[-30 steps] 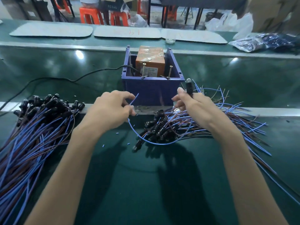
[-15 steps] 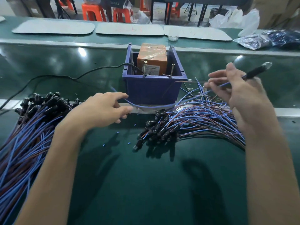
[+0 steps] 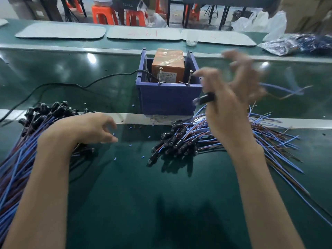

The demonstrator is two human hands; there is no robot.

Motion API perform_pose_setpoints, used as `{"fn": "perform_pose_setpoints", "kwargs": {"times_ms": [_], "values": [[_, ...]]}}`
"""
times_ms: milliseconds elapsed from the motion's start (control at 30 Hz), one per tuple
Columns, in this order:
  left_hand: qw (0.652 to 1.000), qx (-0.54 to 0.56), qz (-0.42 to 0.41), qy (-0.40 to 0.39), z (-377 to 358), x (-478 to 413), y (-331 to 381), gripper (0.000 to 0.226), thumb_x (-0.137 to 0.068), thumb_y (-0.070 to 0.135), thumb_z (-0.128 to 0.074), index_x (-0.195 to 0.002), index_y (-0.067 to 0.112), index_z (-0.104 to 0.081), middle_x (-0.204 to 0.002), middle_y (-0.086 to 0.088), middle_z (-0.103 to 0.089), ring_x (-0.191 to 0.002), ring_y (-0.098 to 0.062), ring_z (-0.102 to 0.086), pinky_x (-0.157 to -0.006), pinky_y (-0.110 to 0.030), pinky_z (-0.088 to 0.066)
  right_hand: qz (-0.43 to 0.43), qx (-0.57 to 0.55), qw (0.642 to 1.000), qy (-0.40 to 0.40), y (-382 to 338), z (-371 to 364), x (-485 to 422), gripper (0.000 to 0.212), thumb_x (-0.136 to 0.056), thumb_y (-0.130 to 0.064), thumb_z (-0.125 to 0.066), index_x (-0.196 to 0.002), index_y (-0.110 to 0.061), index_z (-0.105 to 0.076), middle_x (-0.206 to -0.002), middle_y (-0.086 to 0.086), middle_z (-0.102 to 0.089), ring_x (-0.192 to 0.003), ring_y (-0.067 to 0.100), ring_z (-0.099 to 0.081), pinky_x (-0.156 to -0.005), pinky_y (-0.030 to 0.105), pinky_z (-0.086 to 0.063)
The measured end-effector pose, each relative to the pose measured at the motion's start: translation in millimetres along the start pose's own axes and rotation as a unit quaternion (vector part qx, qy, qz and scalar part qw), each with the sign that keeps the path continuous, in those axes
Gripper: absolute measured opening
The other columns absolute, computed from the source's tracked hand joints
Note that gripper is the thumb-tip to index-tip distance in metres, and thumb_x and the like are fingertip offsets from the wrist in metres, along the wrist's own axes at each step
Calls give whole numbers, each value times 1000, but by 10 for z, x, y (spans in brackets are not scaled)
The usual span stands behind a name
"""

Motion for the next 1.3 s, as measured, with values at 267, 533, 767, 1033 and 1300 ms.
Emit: {"fn": "perform_pose_setpoints", "kwargs": {"times_ms": [267,533,767,1033,1300], "values": [[996,-23,91,-1,-6,-52,-308,31,-61,20,-91,-79,25,-66,-93,-2,-72,-96,-23,-65,-94,-35,-49,-66,22,815,-575,124,-338,313,76,-87,-1,-35,-151,-33,-10,-156,-5,-13,-143,15,-8,-110,48,-12],[994,-15,108,-12,-50,-99,-394,30,-57,8,-91,-74,19,-69,-83,-3,-71,-88,-23,-65,-87,-32,-51,-66,44,864,-497,160,-326,290,64,-89,-3,-41,-147,-28,-29,-151,-1,-22,-134,23,-17,-103,46,-27],[998,-33,-52,-1,-43,44,-29,20,-65,9,-80,-67,23,-65,-56,14,-66,-55,2,-58,-61,-16,-47,-29,-62,914,-400,114,-268,191,52,-87,-1,-48,-136,-17,-50,-136,1,-48,-122,19,-44,-102,36,-39],[857,149,-412,271,160,694,807,21,-74,13,-78,-74,21,-58,-78,10,-69,-69,-6,-65,-68,-14,-51,-50,-390,799,-454,-347,-130,199,28,-85,-17,-71,-111,-23,-62,-95,-8,-70,-86,8,-67,-74,25,-55],[855,232,-352,303,116,721,933,33,-83,28,-74,-106,20,-51,-80,5,-69,-69,-8,-67,-67,-24,-55,-165,-513,806,-246,-273,23,37,19,-98,-8,-50,-93,-15,-68,-89,-6,-73,-79,8,-69,-72,22,-55]]}}
Point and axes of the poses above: each hand's wrist, its own x-axis away from the middle knuckle, its own z-axis out of the back of the hand, y = z × x, the point moved 1 cm from there along -x, towards the middle knuckle
